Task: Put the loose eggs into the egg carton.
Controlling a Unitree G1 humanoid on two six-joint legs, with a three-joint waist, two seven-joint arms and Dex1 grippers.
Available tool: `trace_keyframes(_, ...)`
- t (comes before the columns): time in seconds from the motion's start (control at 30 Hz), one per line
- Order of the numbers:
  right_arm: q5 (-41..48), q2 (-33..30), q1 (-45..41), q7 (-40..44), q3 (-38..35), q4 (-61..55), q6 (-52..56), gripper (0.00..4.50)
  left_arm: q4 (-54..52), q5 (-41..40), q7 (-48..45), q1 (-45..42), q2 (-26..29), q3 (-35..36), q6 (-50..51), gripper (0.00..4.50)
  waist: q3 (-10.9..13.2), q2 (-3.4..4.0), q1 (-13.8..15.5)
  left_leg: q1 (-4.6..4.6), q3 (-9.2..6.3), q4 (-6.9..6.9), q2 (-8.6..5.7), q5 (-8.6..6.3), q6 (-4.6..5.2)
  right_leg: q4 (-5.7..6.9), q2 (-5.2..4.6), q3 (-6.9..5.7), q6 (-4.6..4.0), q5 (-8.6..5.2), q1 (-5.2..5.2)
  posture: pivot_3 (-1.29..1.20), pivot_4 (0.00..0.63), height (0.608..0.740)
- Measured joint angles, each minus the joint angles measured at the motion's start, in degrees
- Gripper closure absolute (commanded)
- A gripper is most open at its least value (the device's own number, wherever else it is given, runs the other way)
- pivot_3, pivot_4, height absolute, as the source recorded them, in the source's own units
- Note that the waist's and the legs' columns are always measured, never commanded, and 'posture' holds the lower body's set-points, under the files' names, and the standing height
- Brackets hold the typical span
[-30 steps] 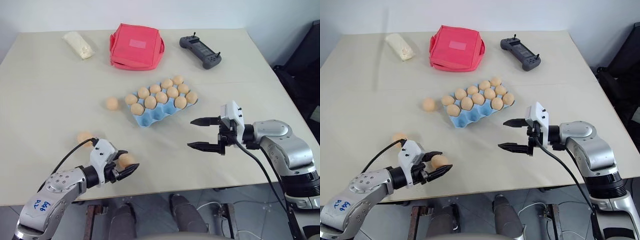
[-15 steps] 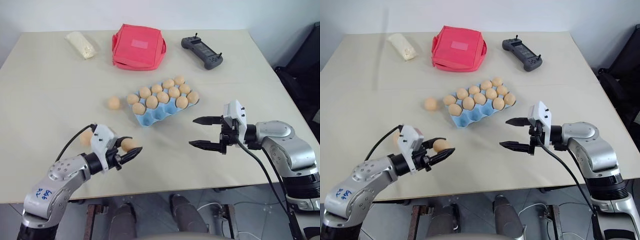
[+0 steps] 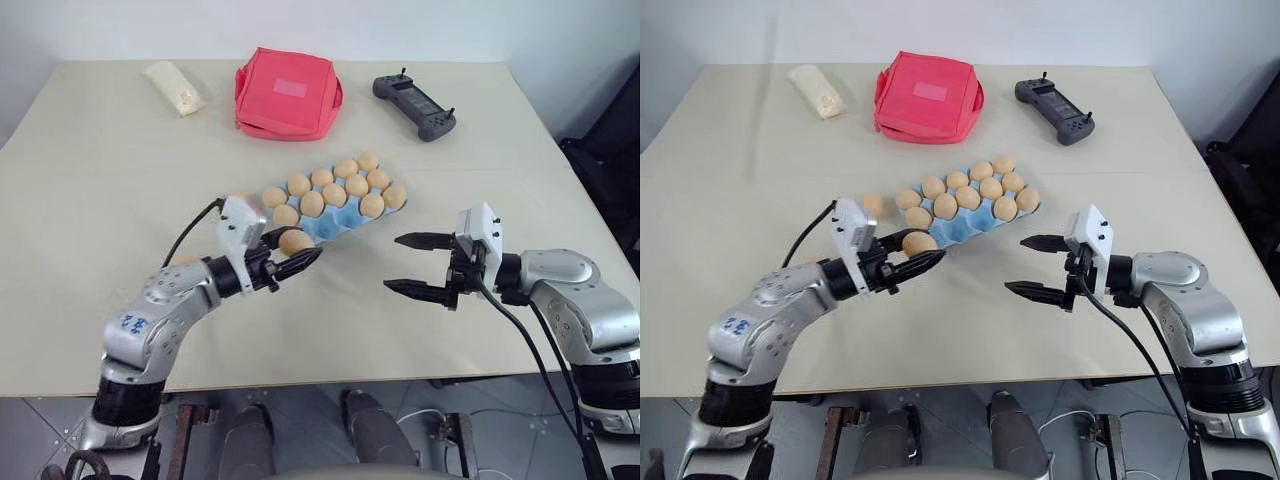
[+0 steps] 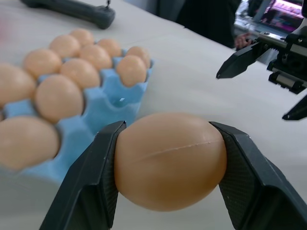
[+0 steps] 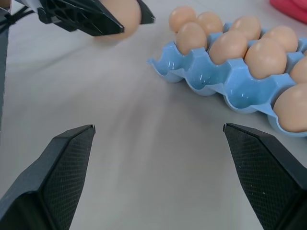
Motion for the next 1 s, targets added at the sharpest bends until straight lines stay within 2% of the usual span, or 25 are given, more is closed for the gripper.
trace_keyframes(0.3,0.11,0.07,2.17,-1.82,-1.15,-2.18,0.02,0.00,14.65,4.71,-0.84,-11.64,-6.31,-3.81,-3.15,2.07,0.00,0.00,1.02,-0.02,-0.01,0.01,-0.02,0.00,0.00,-0.02,0.01,0.00,0.11,0.06,0.01,0.00,0.150,0.740)
trace_keyframes(0.47,0.56,0.07,3.52,-2.73,-1.35,-3.21,0.04,0.00,22.97,8.71,-2.94,-15.08,-9.06,-6.43,-9.42,2.07,0.00,0.00,1.13,-0.03,-0.01,-0.01,-0.02,-0.03,0.00,-0.04,0.01,0.01,0.11,0.05,0.00,0.00,0.150,0.740)
trace_keyframes(0.77,1.01,0.07,4.57,-4.20,-1.67,-4.11,0.04,0.00,41.12,16.97,-2.34,-23.29,-13.99,-6.91,-21.38,2.07,0.00,0.00,1.24,-0.08,-0.01,-0.02,-0.05,-0.04,0.02,-0.10,0.01,0.04,0.12,0.06,-0.03,0.00,0.150,0.740)
trace_keyframes(1.0,1.20,0.07,5.07,-5.05,-1.99,-4.79,0.04,0.00,46.16,18.83,-1.76,-25.22,-16.38,-6.24,-25.89,2.07,0.00,0.00,1.39,-0.15,-0.01,-0.10,-0.04,-0.05,0.01,-0.09,0.02,0.04,0.14,0.05,-0.14,0.00,0.150,0.740)
